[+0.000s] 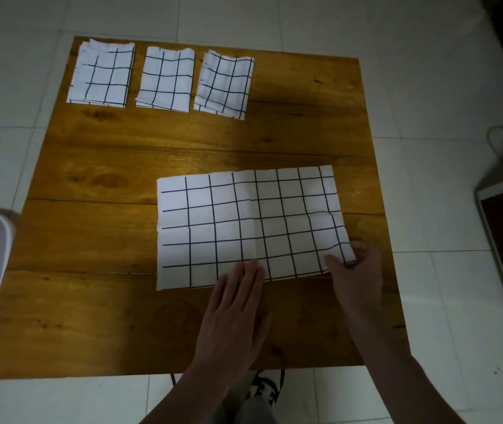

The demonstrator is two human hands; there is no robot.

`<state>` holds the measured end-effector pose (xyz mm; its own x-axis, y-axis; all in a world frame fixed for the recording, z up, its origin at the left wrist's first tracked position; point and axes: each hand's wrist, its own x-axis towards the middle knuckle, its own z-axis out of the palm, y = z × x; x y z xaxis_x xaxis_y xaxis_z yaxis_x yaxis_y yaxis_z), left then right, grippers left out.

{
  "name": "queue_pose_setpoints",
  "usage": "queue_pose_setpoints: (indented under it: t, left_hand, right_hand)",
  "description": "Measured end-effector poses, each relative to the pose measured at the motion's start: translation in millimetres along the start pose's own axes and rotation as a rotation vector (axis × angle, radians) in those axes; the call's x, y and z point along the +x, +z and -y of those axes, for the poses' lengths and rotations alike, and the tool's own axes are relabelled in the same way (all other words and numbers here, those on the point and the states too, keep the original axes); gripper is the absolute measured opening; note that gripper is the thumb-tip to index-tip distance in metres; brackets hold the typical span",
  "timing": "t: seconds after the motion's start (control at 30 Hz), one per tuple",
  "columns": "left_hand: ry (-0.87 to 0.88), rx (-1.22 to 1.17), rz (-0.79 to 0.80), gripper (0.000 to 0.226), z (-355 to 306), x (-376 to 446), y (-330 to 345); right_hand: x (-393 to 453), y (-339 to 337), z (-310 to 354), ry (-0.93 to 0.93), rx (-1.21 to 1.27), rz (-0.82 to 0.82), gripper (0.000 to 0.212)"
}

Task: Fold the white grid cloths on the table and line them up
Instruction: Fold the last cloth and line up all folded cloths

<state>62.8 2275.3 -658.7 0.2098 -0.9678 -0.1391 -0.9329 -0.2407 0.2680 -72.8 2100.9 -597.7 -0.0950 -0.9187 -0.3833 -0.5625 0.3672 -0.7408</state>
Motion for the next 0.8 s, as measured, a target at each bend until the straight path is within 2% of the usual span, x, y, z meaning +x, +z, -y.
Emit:
queue_pose_setpoints:
  t: [0.07,0.17,0.3,0.37,0.57,0.77,0.8]
  left_hand:
    - [0.014,0.001,-0.012,0.070,-0.4,-3.3,-0.6]
    - [0.039,0.015,-0.017,0.069,-2.9,-9.2,0.0]
    - [0.059,0.017,-0.030,0.067,-5.5,-10.3,-1.2]
    - [0.058,0.016,-0.026,0.066,-5.7,-6.6,-4.1]
    - [0.067,-0.003,-0.007,0.065,-5.7,0.7,-9.3]
    - [0.085,-0.034,-0.012,0.068,2.5,-0.7,-10.2]
    - [0.082,-0.051,-0.024,0.068,5.2,-1.0,-10.9]
  right_hand:
    - [-4.7,-3.9,0.8,0.054,0.078,0.018,0.042]
    - [-13.9,-9.7,-0.9,0.114,0.110,0.053,0.012]
    - [-26.5,-15.2,-2.9,0.218,0.181,0.055,0.027]
    - [-34.8,-15.4,0.4,0.195,0.223,0.024,0.031]
    - [-62.5,0.6,16.3,-0.110,0.215,-0.041,0.031]
    - [-81.2,27.0,31.5,-0.426,0.145,-0.086,0.013]
    - [-84.5,31.2,33.0,-0.451,0.117,-0.070,0.020]
